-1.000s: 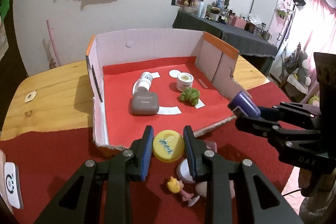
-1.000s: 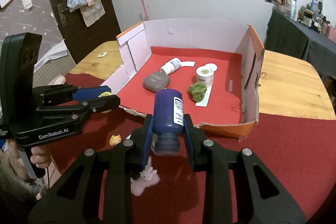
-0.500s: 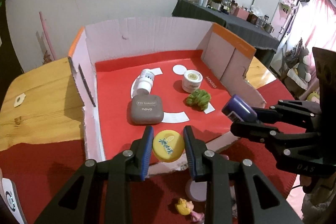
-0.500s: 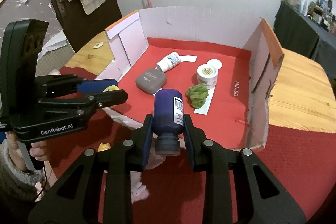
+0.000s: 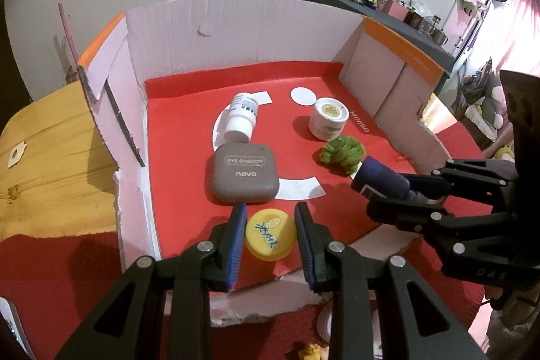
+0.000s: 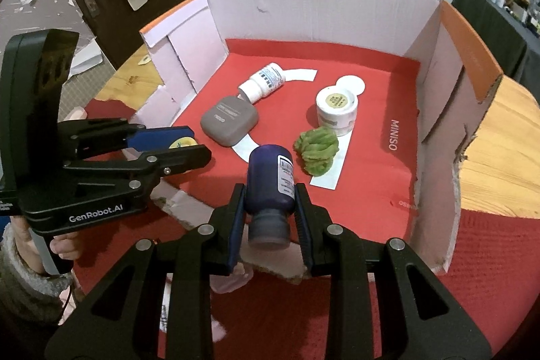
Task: Organize objects
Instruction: 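Carry the yellow cap and dark blue bottle with both grippers into the box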
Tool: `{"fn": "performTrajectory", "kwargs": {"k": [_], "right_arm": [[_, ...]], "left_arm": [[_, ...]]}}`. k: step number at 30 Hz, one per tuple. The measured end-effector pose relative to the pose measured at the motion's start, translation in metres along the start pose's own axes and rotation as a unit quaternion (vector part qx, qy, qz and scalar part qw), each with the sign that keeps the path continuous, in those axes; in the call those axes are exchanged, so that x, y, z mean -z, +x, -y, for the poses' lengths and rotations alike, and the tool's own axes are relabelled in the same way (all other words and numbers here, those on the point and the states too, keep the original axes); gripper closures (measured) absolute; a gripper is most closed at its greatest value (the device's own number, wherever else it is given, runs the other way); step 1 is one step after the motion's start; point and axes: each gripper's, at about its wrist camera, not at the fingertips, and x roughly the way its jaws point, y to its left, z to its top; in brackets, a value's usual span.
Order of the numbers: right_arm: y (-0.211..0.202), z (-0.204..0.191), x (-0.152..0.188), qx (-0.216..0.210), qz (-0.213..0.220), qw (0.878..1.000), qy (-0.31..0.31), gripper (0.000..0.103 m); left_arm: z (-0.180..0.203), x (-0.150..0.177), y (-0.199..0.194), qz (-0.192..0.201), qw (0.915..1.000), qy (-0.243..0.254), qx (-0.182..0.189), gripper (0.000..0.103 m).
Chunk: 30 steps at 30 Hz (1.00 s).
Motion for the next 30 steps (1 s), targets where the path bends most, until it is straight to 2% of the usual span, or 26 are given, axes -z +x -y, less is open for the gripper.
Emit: {"fn": "performTrajectory", "kwargs": {"k": [20, 30], "right_arm": [[0.022, 0.016, -0.009, -0.011, -0.022, 1.000, 0.008, 0.076], [0.028, 0.025, -0.014, -0.009, -0.019, 1.000, 0.014, 0.076]], "left_arm": [[-0.007, -0.011, 0.023, -0.019, 0.9998, -0.005, -0.001, 0.072], [-0.009, -0.021, 0.032, -0.022, 0.9997, -0.004, -0.010, 0.072]]}}
